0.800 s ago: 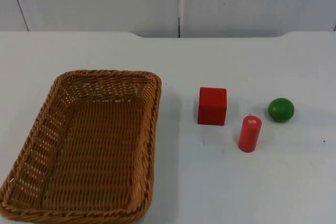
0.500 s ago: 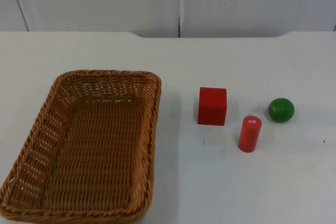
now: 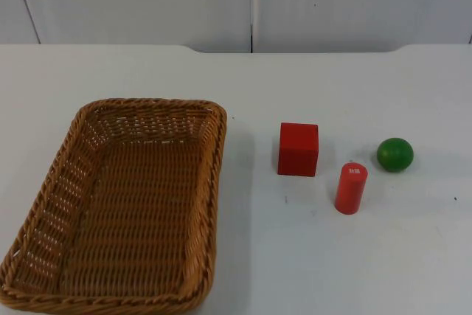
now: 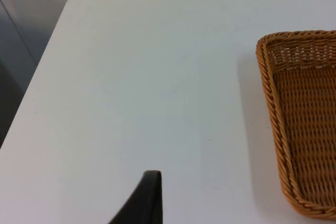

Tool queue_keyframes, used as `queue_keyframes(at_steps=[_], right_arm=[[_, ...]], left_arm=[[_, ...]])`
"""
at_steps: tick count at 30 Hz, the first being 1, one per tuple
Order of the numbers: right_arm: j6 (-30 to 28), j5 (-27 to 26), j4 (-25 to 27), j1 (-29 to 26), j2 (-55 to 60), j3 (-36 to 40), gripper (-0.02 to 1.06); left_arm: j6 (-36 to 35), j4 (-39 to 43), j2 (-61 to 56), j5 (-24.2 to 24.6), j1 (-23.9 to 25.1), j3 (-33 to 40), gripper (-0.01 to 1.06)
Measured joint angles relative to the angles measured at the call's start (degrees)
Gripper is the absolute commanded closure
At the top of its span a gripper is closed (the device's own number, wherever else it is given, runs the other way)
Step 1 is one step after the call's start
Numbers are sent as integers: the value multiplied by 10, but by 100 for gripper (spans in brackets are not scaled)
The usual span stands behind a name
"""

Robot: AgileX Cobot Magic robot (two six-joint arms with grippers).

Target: Pick up the basket with the left hand and place the object to the left of the red cylinder into the basket with the right hand.

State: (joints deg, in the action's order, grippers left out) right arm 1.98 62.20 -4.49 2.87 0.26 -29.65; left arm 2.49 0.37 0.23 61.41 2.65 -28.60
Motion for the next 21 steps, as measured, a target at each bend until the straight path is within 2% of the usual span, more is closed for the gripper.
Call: queue_keyframes(at_steps=[21], right_arm=[[0,0,0,0,0,0,-1]], left_arm=[[0,0,0,0,0,0,0]])
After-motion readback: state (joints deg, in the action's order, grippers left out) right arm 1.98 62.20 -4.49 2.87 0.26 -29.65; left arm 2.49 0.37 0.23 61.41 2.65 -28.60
